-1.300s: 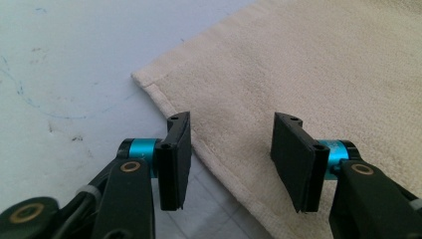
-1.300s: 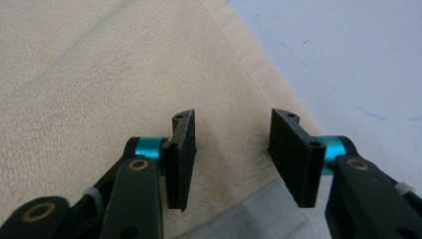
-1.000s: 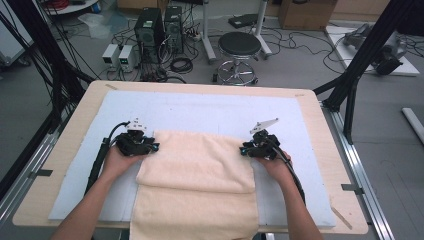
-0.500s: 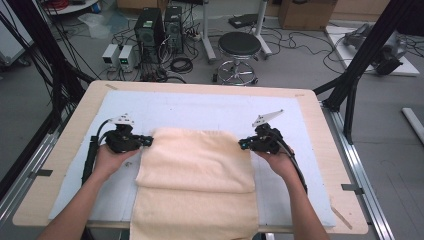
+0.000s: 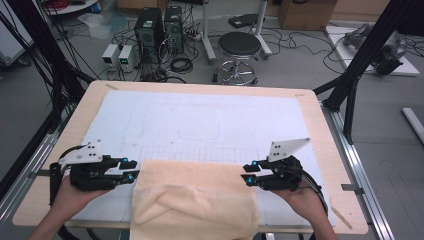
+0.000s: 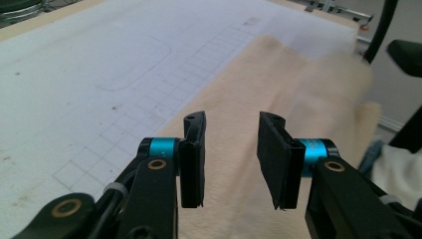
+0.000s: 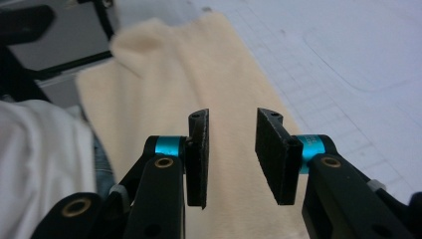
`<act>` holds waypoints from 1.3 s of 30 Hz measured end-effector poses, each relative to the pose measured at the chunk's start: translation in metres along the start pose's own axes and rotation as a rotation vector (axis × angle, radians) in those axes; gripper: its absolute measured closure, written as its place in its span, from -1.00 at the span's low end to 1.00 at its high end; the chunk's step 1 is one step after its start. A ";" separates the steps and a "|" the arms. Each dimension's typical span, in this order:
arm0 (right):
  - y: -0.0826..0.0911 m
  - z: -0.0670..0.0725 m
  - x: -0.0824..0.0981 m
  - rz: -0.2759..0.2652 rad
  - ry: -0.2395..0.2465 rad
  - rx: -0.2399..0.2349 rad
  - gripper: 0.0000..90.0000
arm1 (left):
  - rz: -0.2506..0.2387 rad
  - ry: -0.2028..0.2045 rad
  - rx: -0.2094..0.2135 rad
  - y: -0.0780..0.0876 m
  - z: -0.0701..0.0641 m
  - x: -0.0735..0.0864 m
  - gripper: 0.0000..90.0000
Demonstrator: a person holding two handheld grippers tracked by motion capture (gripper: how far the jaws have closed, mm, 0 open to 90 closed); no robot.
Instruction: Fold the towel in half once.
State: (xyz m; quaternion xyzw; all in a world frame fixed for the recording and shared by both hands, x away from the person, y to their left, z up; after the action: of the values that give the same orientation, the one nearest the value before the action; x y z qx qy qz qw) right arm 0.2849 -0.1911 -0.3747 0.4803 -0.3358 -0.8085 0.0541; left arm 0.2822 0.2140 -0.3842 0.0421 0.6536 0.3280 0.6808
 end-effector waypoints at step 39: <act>-0.060 -0.082 0.023 0.136 -0.071 0.169 0.89 | 0.220 0.109 -0.111 -0.080 0.067 0.042 0.89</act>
State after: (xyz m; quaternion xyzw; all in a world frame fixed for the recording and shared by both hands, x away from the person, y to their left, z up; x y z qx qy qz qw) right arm 0.3538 -0.1949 -0.4528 0.4302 -0.4364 -0.7883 0.0561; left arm 0.3718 0.1973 -0.4502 0.0577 0.6619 0.4381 0.6055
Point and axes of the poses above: each handheld gripper's, and its own axes: y roughly backward along the jaws, x roughly out of its underside, z roughly to its left, the point moved 5 cm from there along -y, roughly forward along the jaws, and after that the axes turned 15 degrees about -y, right-handed, at the moved point
